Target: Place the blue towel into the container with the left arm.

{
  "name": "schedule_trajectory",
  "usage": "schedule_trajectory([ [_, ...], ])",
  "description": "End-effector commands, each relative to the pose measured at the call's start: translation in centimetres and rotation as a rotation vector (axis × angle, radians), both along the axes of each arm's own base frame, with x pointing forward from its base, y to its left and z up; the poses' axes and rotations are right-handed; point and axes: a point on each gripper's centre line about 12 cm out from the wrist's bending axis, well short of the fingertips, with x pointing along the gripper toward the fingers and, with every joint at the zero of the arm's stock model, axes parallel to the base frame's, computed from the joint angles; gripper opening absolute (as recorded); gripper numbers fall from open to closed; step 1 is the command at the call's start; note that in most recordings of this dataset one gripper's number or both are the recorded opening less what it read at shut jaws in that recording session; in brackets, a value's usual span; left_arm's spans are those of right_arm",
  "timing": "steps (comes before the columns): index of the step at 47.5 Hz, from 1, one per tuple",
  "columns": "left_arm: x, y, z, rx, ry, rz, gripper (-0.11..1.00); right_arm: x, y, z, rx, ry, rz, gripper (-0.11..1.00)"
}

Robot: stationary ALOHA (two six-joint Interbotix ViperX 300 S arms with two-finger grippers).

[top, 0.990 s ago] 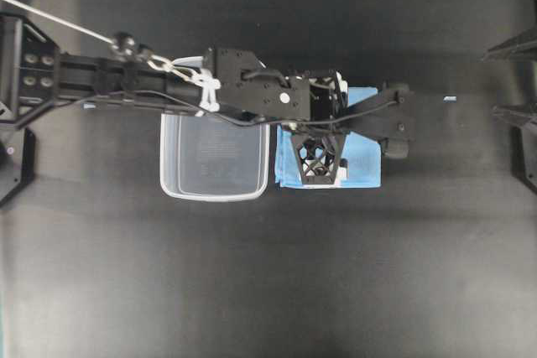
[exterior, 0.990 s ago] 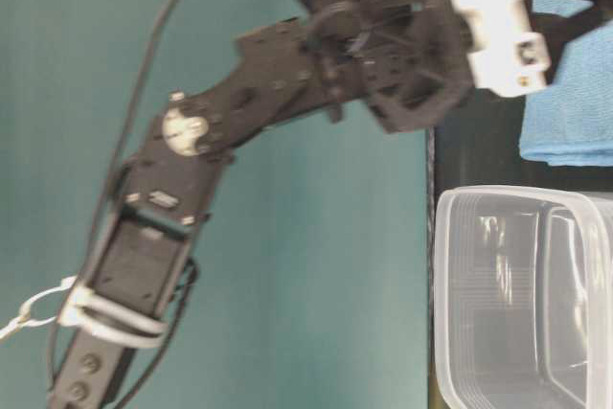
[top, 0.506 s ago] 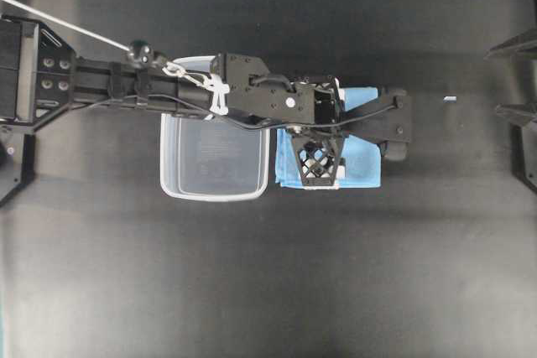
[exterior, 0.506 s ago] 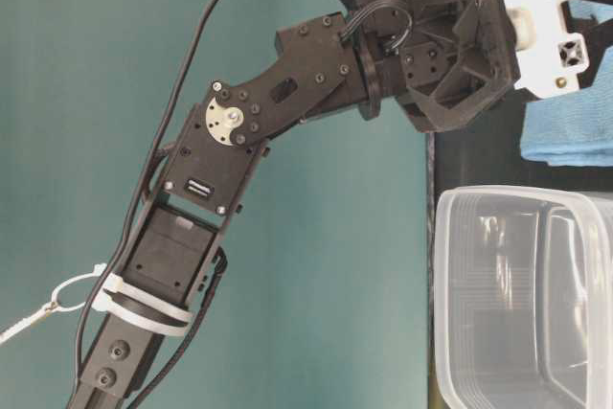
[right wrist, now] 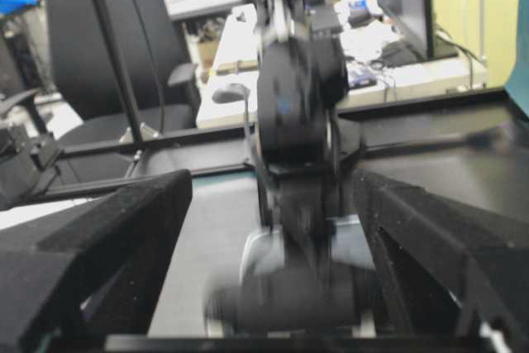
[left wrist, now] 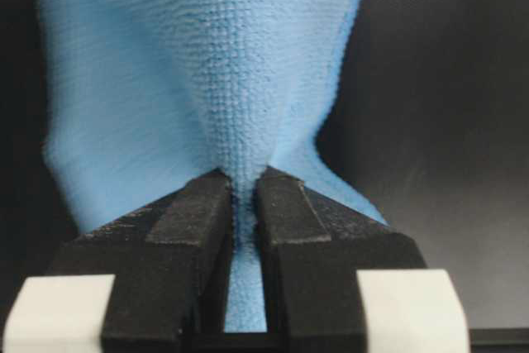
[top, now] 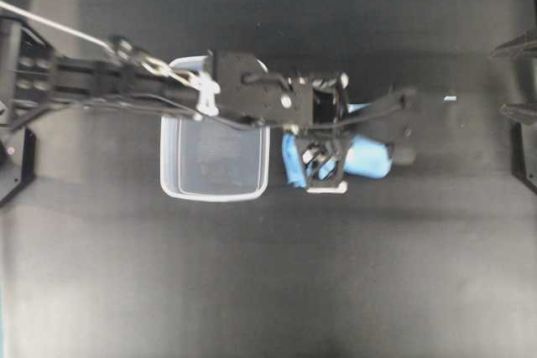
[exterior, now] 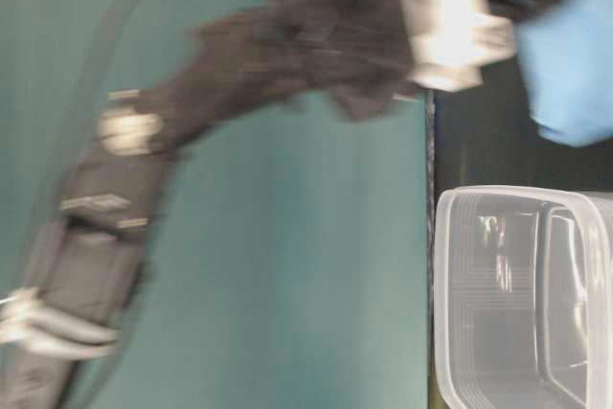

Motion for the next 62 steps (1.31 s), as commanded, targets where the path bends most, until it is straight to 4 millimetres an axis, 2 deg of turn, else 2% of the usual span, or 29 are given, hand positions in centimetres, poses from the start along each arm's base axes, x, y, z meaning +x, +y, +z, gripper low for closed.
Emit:
schedule_trajectory([
  [1,-0.4,-0.1,7.9,0.003,-0.157,-0.002,0.06,0.0,0.0,0.7,0.006,-0.018,0.003,0.76],
  [7,-3.2,-0.1,13.3,0.004,-0.213,0.0,0.06,-0.1,0.0,0.9,0.005,-0.026,0.003,0.76],
  [11,-5.6,0.3,14.8,0.005,-0.193,0.008,0.06,-0.3,0.0,1.0,0.003,-0.032,0.003,0.76],
  [16,-8.4,0.5,15.5,0.004,-0.163,0.015,0.06,-0.3,0.0,0.9,0.006,-0.021,0.004,0.76],
  [21,-11.0,0.7,15.3,0.005,-0.135,0.022,0.06,-0.4,0.1,0.8,0.006,-0.006,0.004,0.76],
  [35,-16.7,2.6,11.3,0.005,-0.023,0.072,0.06,-0.5,0.1,0.6,0.006,0.008,0.004,0.76],
  [48,-17.5,2.9,8.6,0.009,0.008,0.069,0.06,-0.4,0.1,0.5,0.006,0.005,0.004,0.76],
  [62,-17.4,3.0,7.7,0.016,0.025,0.057,0.06,-0.5,0.1,0.5,0.008,0.005,0.004,0.76],
])
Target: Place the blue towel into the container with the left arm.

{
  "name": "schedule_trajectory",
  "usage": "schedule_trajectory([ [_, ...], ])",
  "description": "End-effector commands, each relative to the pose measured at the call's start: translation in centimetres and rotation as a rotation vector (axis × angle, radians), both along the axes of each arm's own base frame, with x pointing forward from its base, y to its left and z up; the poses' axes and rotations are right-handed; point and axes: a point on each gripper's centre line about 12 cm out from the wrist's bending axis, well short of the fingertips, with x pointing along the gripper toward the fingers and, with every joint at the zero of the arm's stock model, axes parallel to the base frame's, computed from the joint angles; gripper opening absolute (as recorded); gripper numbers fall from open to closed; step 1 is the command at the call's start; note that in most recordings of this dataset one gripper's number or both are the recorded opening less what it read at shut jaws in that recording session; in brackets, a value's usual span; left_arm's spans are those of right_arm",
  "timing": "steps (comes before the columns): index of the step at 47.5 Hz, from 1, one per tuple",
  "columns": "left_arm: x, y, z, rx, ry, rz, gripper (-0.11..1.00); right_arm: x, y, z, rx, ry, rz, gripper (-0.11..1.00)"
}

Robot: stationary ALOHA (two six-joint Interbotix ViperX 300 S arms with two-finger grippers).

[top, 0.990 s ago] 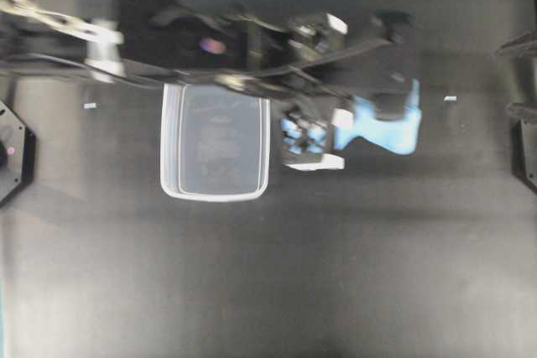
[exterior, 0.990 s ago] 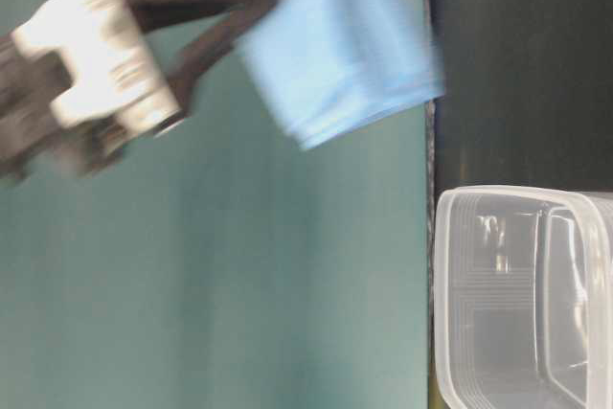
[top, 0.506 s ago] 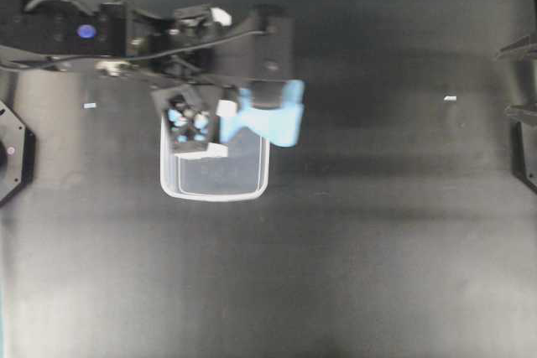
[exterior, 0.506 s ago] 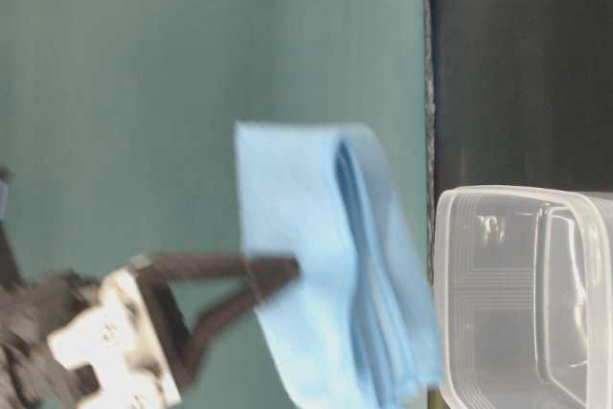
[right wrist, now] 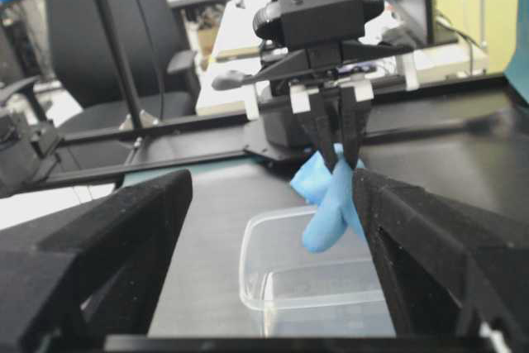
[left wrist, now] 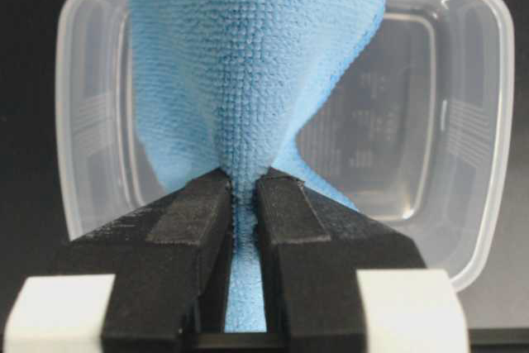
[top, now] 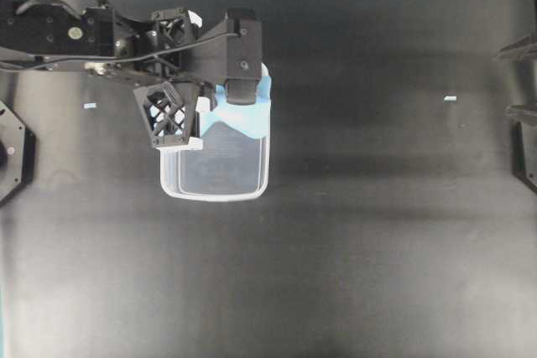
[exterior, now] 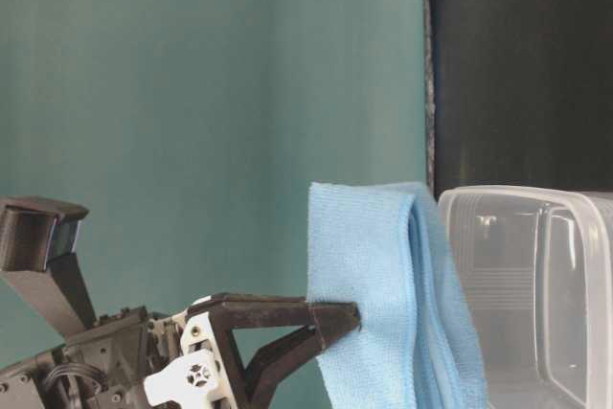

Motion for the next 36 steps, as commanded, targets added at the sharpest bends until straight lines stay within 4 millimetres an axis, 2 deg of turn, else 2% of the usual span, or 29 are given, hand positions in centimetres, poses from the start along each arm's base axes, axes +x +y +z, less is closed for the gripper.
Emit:
schedule_trajectory([
  [1,0.2,0.0,0.5,0.007,-0.03,-0.004,0.06,0.1,0.0,0.7,0.005,-0.018,0.002,0.76],
  [8,0.1,0.6,-0.1,0.004,-0.023,0.015,0.09,0.1,0.0,0.6,0.005,-0.014,0.002,0.76],
  [10,0.0,0.7,-0.1,0.003,-0.023,0.019,0.18,0.1,0.0,0.6,0.005,-0.011,0.002,0.76],
  [17,0.0,0.6,0.3,0.005,-0.032,0.016,0.64,0.1,0.0,0.5,0.005,-0.009,0.002,0.76],
  [20,-0.2,0.6,1.5,0.012,-0.068,0.008,0.79,0.1,0.0,0.5,0.005,-0.009,0.002,0.76],
  [23,-0.5,0.5,3.3,0.017,-0.117,0.006,0.89,0.1,0.0,0.6,0.005,-0.011,0.002,0.76],
  [25,-0.9,0.4,4.8,0.019,-0.161,0.009,0.9,0.1,0.0,0.5,0.006,-0.009,0.002,0.76],
  [29,-2.2,0.1,7.7,0.024,-0.251,0.009,0.85,0.1,0.0,0.5,0.005,-0.009,0.002,0.76],
  [36,-4.9,-1.2,11.3,0.028,-0.421,-0.023,0.86,0.1,0.0,0.4,0.005,-0.006,0.002,0.76],
])
